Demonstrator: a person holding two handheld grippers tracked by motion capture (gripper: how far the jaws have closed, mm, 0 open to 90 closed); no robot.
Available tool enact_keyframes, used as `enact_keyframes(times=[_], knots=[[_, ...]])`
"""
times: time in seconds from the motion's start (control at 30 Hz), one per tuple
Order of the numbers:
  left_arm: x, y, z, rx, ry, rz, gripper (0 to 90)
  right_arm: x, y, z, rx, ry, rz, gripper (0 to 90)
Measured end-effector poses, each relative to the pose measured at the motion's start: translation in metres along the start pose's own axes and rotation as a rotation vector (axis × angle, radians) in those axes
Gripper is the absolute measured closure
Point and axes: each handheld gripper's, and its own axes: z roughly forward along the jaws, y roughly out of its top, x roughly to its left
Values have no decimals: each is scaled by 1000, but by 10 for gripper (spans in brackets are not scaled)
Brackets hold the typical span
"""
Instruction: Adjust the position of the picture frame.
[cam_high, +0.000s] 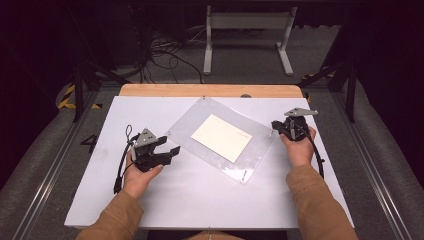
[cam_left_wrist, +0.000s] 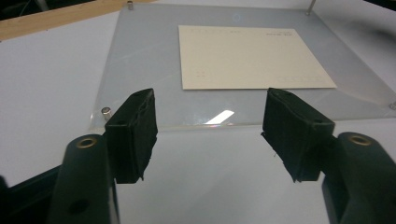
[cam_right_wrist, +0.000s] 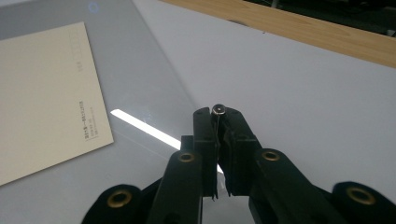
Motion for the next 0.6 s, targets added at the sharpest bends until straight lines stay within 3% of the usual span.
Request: enact_keyframes(times=[0.13,0.2,0.33,0.47,0.57,0.6], knots=[[2,1,-1,16,8,-3,414,3,-2,-6,8,-21,13,743],[7,8,-1,63,31,19,418,6,-3,-14,-6,-21,7,699],[16,18,3,104,49,43,418,11,-8,-28,-15,-21,-14,669],[30,23,15,158,68,25,436,18,-18,-47,-54,15,-25,653],[43,23,26,170,62,-24,477,24,-26,-59,-71,35,-39,658],[46,24,31,208,76,-23,481,26,-28,-62,-75,41,-38,658]])
